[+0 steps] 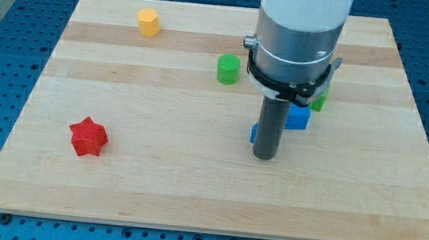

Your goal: Push the red star slightly up

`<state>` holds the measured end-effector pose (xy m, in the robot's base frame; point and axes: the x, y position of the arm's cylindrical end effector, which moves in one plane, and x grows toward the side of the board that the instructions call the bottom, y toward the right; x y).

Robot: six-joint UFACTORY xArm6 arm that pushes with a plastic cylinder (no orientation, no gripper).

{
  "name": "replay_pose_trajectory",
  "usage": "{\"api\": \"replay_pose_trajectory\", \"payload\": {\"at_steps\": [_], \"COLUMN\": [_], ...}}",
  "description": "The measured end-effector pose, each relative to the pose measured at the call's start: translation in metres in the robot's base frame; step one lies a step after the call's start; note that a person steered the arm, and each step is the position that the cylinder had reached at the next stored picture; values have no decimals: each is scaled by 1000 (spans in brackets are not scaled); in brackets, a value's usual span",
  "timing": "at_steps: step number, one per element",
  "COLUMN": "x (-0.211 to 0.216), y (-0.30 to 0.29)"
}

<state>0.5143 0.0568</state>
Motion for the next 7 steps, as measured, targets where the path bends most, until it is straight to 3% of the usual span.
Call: {"api": "replay_pose_trajectory", "payload": {"at_steps": [2,5,7], "x": [10,-8,-3], "y": [-33,-153,-158]}}
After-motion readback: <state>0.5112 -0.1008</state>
